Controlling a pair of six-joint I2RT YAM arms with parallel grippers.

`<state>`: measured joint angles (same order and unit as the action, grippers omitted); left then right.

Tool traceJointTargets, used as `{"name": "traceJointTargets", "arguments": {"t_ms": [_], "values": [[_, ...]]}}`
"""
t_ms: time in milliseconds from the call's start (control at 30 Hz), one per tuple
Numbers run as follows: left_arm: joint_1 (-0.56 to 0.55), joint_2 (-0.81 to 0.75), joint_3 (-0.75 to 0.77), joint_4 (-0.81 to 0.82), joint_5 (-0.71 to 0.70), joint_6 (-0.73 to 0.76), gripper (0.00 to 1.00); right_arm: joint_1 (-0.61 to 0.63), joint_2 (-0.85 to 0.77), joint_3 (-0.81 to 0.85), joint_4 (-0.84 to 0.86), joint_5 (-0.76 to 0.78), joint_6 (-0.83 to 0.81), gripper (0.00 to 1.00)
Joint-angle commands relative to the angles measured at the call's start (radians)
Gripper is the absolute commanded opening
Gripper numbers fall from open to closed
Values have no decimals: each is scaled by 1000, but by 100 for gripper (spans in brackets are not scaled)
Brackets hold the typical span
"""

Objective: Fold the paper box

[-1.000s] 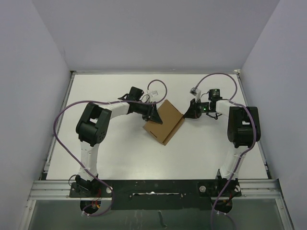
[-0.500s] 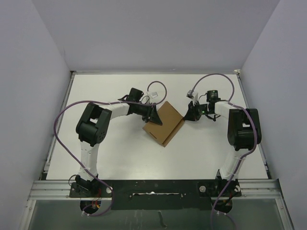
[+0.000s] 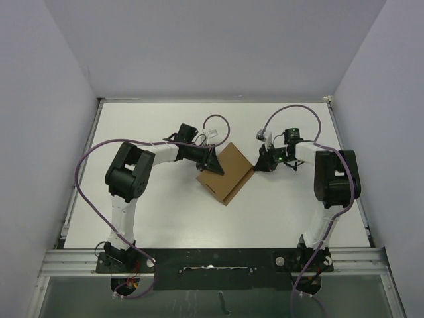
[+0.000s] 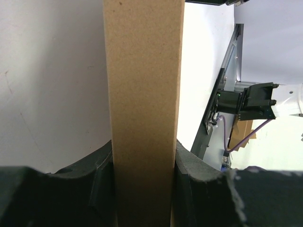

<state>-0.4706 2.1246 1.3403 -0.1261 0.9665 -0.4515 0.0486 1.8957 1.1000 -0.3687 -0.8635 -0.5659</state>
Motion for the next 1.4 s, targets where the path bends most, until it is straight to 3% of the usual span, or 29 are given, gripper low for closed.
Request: {"name": "traceJointTargets", "arguments": {"t_ms": [0, 933, 1367], "values": [[15, 31, 2, 62, -61, 28, 10, 8, -53, -17, -18, -9, -28, 0], [13, 32, 6, 55, -60, 33, 8, 57, -99, -47, -8, 22, -112, 0], [-23, 22, 89, -144, -124, 162, 7, 46, -80, -28, -19, 30, -73, 5]]}}
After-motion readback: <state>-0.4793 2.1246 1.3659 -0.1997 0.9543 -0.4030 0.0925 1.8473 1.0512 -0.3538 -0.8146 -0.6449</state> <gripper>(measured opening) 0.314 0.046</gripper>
